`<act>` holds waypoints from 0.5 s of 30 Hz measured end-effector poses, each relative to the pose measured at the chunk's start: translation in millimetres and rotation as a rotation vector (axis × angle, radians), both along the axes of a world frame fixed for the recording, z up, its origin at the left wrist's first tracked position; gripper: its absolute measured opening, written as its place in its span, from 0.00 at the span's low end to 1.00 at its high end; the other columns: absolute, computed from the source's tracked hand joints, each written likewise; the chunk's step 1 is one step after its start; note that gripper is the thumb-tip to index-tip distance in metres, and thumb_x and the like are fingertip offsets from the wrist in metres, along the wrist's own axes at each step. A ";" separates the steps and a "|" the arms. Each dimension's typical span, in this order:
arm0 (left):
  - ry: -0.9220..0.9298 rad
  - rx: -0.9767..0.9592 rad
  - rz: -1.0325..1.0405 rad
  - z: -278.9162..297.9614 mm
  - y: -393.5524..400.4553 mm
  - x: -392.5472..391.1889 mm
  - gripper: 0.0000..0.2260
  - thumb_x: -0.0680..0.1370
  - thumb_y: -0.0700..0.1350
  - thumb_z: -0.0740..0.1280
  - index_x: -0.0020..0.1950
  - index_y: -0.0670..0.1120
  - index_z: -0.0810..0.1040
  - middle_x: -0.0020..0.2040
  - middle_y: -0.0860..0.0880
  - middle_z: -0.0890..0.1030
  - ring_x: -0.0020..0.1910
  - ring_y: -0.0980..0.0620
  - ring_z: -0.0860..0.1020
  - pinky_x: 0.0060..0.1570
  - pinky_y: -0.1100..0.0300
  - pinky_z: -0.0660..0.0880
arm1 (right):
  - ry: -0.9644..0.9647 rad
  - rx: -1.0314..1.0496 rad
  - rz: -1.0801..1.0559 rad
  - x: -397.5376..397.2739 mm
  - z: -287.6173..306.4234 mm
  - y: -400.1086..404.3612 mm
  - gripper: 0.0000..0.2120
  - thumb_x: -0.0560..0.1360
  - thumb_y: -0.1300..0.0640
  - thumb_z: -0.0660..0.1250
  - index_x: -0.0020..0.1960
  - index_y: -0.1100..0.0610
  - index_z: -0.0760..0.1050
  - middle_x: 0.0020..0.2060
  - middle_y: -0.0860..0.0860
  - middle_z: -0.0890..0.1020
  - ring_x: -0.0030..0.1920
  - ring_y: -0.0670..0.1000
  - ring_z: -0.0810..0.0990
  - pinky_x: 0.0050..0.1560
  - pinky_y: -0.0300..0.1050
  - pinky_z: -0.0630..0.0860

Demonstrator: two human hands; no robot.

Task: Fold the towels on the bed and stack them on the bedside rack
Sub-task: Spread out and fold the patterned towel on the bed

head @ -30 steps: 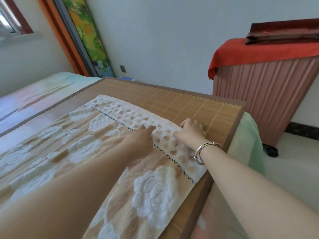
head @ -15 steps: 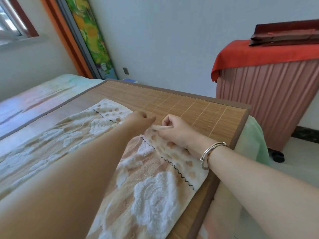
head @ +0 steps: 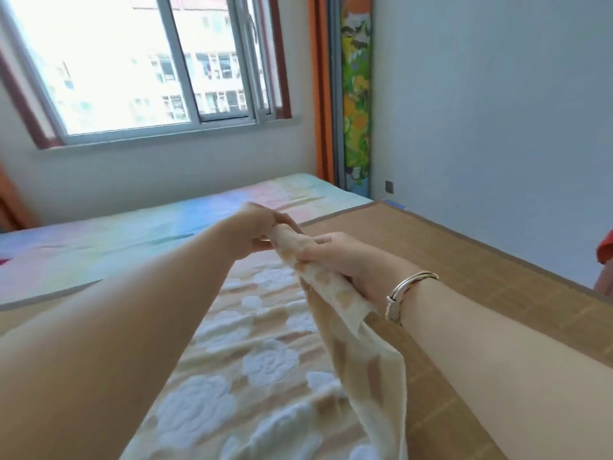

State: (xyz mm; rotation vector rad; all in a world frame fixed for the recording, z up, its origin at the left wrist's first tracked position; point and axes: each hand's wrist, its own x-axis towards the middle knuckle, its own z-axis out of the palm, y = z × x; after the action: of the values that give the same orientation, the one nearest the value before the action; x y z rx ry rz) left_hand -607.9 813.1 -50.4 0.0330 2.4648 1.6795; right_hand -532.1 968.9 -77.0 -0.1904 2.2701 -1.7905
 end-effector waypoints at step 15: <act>0.083 0.110 0.440 45.9 -490.4 161.1 0.19 0.69 0.34 0.61 0.59 0.32 0.77 0.54 0.37 0.81 0.46 0.46 0.80 0.37 0.60 0.80 | -0.025 -0.068 0.403 105.8 54.3 -469.9 0.10 0.75 0.59 0.67 0.55 0.60 0.78 0.35 0.53 0.77 0.29 0.48 0.76 0.29 0.39 0.73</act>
State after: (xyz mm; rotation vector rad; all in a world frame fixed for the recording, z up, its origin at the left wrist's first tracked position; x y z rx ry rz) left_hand -446.7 322.7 -4.5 -0.4675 2.5737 2.0138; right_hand -426.3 498.9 -22.7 -0.5876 1.9780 -1.6429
